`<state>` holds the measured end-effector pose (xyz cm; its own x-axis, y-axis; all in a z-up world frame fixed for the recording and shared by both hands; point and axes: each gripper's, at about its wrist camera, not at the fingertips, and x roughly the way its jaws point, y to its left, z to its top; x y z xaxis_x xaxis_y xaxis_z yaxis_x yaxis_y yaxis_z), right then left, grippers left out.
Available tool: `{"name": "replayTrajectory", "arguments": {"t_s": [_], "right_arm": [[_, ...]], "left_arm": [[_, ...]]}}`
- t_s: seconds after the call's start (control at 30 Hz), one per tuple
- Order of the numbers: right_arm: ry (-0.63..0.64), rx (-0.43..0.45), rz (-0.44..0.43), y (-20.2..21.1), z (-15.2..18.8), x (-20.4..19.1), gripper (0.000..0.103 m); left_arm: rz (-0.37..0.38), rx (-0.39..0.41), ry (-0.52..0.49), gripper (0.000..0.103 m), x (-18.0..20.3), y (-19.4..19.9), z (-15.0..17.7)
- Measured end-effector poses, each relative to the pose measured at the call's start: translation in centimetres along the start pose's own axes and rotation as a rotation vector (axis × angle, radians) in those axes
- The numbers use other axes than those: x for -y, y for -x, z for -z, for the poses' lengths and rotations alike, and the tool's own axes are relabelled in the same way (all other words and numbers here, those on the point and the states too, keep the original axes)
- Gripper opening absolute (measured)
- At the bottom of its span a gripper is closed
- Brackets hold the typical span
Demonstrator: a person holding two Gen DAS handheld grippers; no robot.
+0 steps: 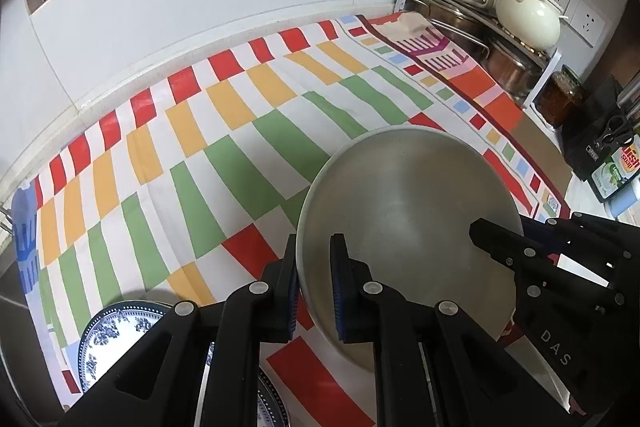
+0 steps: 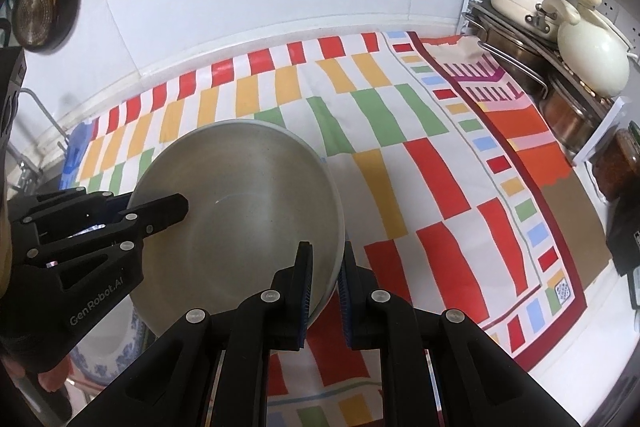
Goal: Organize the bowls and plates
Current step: 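Lift and carry the white bowl over the stacked bowls with both grippers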
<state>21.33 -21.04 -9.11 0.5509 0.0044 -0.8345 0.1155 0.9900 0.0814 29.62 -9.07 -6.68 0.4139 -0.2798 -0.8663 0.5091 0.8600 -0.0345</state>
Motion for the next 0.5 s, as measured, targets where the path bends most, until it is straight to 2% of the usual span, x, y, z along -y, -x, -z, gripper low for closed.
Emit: {"name": "replayTrajectory", "arguments": {"t_s": [0.2, 0.27, 0.3, 0.33, 0.4, 0.43, 0.5], "right_arm": [[0.012, 0.004, 0.006, -0.1, 0.0, -0.1, 0.014], [0.012, 0.007, 0.004, -0.1, 0.1, -0.2, 0.015], [0.013, 0.006, 0.000, -0.2, 0.1, -0.2, 0.017], [0.014, 0.004, -0.003, -0.2, 0.1, -0.2, 0.022], [0.019, 0.011, -0.006, -0.1, 0.2, -0.3, 0.030], [0.022, 0.021, -0.006, 0.1, 0.2, -0.3, 0.035], [0.027, 0.047, 0.009, 0.6, 0.2, -0.4, 0.042]], "left_arm": [[-0.003, 0.002, -0.003, 0.018, 0.1, -0.2, 0.1], [-0.001, 0.000, -0.006, 0.028, 0.0, -0.1, 0.1], [-0.001, 0.004, -0.006, 0.037, 0.0, -0.1, 0.1], [-0.004, 0.010, -0.009, 0.042, 0.1, 0.1, 0.0], [-0.019, 0.031, -0.014, 0.045, 0.2, 0.5, 0.0], [-0.023, 0.039, -0.017, 0.051, 0.2, 0.8, 0.0], [-0.029, 0.056, -0.015, 0.054, 0.2, 1.2, -0.1]]}}
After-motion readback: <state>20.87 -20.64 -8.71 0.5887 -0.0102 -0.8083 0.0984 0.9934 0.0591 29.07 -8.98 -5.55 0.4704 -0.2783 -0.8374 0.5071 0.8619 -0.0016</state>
